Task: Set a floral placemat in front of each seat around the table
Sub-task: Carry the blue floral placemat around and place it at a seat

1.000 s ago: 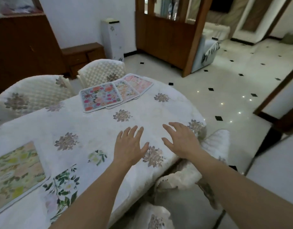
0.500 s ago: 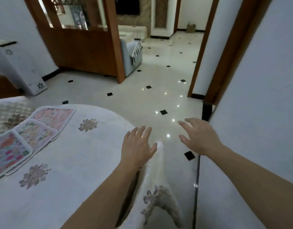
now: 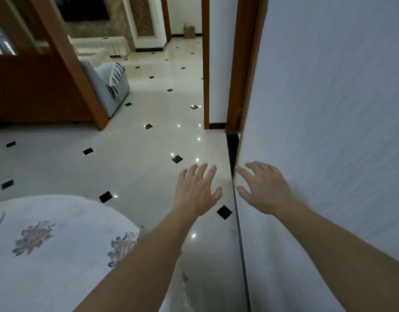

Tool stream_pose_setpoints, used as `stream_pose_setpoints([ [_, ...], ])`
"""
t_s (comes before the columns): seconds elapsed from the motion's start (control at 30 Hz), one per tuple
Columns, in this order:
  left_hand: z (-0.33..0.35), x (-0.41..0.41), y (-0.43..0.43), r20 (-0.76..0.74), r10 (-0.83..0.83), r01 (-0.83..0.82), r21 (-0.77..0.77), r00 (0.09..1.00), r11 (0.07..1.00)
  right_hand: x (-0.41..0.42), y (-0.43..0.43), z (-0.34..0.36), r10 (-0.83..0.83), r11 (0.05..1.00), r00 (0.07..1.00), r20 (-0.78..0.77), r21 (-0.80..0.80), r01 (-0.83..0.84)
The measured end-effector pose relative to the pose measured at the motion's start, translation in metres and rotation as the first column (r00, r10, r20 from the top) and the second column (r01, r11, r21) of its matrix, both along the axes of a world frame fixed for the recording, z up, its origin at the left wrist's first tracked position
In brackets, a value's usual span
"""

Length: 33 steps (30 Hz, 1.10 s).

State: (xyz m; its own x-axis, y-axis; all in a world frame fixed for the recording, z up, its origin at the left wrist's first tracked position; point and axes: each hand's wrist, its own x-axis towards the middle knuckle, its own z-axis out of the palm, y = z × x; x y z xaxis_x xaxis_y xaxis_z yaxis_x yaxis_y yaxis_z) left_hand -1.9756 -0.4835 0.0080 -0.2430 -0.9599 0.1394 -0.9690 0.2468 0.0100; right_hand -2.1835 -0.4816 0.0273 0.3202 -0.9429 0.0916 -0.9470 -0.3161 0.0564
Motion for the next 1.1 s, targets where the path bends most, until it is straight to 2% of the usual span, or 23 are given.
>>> stream_pose_setpoints([
  [0.33, -0.016, -0.016, -0.108, 0.015, -0.063, 0.062, 0.057, 0.998, 0.996, -0.021, -0.087, -0.012, -0.090, 0.996, 0.996, 0.016, 0.027, 0.089],
  [0.53, -0.035, -0.009, -0.216, -0.002, -0.065, 0.065, 0.052, 0.998, 0.997, -0.016, -0.185, -0.031, -0.124, 0.990, 0.992, 0.017, 0.069, 0.122],
  [0.8, -0.032, 0.038, -0.361, -0.022, 0.019, -0.018, 0.052, 1.000, 0.998, 0.022, -0.346, -0.037, -0.050, 0.996, 0.999, 0.017, 0.068, 0.049],
  [1.1, -0.020, 0.111, -0.446, 0.014, 0.164, -0.165, 0.049, 0.986, 0.985, 0.098, -0.477, -0.030, 0.082, 0.994, 0.993, 0.079, 0.070, -0.088],
])
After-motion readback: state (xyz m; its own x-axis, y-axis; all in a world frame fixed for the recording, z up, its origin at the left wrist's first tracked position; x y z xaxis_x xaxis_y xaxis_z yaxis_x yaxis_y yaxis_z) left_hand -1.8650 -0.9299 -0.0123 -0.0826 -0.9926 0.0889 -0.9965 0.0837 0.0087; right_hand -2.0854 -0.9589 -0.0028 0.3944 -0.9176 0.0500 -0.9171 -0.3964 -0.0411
